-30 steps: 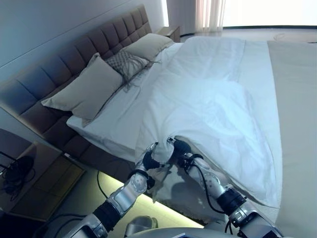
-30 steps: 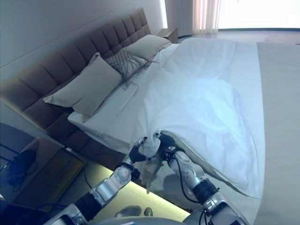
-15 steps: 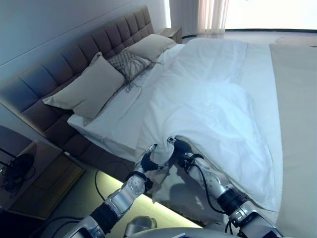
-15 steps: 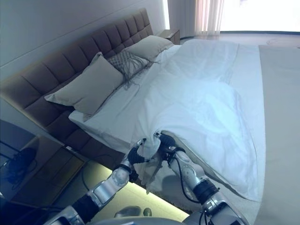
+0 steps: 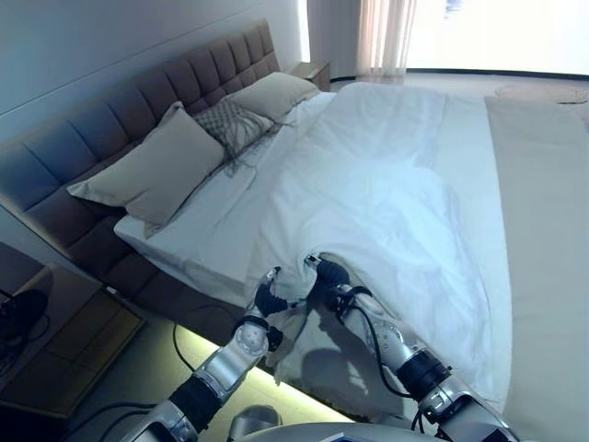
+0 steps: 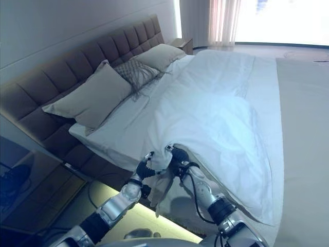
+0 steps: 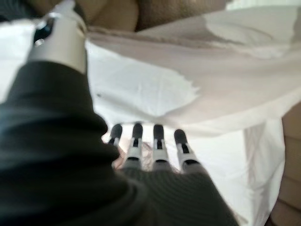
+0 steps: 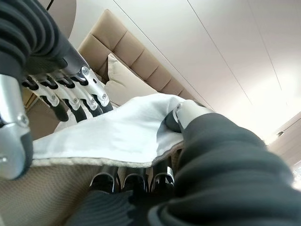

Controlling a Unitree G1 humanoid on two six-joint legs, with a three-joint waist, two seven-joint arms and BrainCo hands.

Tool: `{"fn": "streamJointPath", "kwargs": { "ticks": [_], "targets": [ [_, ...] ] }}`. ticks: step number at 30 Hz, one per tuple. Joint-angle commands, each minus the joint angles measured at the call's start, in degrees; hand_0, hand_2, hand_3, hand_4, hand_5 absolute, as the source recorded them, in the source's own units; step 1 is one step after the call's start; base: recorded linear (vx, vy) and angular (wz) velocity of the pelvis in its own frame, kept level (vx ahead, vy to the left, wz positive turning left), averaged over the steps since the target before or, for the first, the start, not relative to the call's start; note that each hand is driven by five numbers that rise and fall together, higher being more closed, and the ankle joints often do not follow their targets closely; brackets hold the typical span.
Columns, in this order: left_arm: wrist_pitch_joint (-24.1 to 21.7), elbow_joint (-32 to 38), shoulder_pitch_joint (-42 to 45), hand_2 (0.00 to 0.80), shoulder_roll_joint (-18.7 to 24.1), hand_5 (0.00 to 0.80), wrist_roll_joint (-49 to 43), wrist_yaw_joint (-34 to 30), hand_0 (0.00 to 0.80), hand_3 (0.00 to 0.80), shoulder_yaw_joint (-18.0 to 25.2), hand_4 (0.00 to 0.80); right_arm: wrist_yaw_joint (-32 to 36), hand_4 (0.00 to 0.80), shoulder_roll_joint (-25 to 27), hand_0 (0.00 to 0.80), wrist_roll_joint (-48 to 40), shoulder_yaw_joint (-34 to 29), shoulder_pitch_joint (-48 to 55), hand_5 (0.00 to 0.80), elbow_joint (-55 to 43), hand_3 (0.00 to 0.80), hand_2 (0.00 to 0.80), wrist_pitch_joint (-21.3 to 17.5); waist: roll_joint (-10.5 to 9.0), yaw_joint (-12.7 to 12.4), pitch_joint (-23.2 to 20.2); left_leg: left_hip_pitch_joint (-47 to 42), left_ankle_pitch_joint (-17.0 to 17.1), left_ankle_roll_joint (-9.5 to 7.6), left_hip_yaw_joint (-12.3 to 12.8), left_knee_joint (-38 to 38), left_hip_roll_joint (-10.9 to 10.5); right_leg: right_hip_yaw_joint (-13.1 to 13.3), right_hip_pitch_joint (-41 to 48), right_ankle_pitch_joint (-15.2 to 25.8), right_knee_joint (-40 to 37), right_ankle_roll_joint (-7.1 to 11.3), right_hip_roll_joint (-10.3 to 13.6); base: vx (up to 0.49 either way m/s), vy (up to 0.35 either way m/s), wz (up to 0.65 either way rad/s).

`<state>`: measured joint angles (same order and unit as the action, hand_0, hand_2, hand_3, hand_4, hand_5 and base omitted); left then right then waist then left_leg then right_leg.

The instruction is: Make the bed neatly

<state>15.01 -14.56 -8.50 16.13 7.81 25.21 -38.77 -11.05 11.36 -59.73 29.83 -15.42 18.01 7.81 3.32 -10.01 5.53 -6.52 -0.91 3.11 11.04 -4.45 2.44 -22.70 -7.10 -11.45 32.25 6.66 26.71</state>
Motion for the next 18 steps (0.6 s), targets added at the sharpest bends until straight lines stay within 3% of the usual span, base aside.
{"fn": "streamJointPath", "kwargs": {
  "ticks": [1, 12, 18],
  "targets": [
    [-1.48, 3.54, -5.12, 0.0, 0.38, 0.0, 1.37, 3.72, 0.0, 0.0, 1.18, 0.0, 3.18, 0.8, -9.16, 0.8, -1.52, -2.52, -5.05, 0.8, -8.48, 0.8, 0.8, -1.17, -3.45, -0.15, -0.62, -0.61, 2.51, -0.5, -2.38, 0.36, 3.35, -3.02, 14.42, 21.56, -28.45, 7.68, 0.91, 0.0, 0.0, 0.0],
    [-0.53, 0.95, -7.89, 0.0, -2.27, 0.0, 3.21, 6.28, 0.0, 0.0, 1.69, 0.0, 2.6, 0.8, -9.82, 0.8, -1.94, -1.31, -4.03, 0.8, -8.9, 0.8, 0.8, 2.7, -2.15, 1.8, -2.29, -1.84, 2.12, -0.51, -1.93, 0.53, 2.52, -2.16, 14.74, 21.08, -27.87, 7.67, 1.93, 0.042, 0.05, -0.05],
    [-0.67, -0.45, -9.4, 0.0, -3.19, 0.0, -0.35, 7.07, 0.0, 0.0, 1.05, 0.0, 2.73, 0.8, -10.17, 0.8, -2.44, -0.2, -3.45, 0.8, -9.07, 0.8, 0.8, 3.52, -1.89, 2.42, -3.03, -2.1, 1.99, -0.56, -1.81, 0.8, 2.25, -1.89, 14.86, 20.99, -28.05, 7.76, 2.01, 0.041, 0.02, -0.01]
  ]
}}
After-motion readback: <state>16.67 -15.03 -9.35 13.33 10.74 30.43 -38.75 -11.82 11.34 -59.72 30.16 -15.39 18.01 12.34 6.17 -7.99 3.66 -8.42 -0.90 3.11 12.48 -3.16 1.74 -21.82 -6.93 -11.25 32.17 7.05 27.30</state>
